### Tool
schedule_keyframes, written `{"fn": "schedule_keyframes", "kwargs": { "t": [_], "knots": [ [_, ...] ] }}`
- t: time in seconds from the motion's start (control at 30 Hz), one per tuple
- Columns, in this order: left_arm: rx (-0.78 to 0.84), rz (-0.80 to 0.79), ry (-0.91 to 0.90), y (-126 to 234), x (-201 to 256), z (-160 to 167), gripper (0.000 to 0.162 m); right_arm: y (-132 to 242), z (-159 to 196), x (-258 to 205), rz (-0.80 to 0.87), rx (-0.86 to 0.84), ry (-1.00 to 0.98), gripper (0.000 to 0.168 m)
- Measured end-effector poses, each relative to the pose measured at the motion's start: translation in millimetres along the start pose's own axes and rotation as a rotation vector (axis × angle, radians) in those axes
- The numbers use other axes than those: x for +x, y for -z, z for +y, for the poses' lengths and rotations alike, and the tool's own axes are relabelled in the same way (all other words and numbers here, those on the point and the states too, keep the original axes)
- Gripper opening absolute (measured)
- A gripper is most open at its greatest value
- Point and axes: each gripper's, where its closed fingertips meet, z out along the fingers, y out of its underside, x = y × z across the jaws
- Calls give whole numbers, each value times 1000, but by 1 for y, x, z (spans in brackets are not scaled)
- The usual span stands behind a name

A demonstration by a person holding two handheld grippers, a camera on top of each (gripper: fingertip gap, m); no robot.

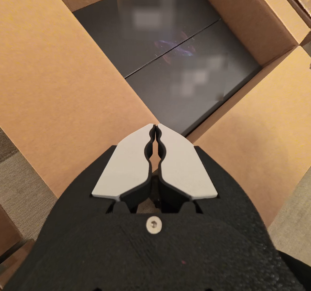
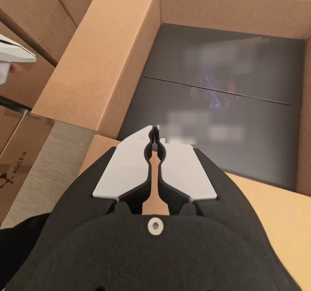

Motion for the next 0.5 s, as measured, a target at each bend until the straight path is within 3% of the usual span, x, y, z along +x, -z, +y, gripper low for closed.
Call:
{"fn": "schedule_keyframes", "kwargs": {
  "t": [0.37,0.5],
  "knots": [
    [25,-27,-13,7,3,14,0,1,4,-46,-217,-5,142,27],
    [115,-13,65,22,18,15,0,9,20,-86,-419,-37,167,53]
  ]
}}
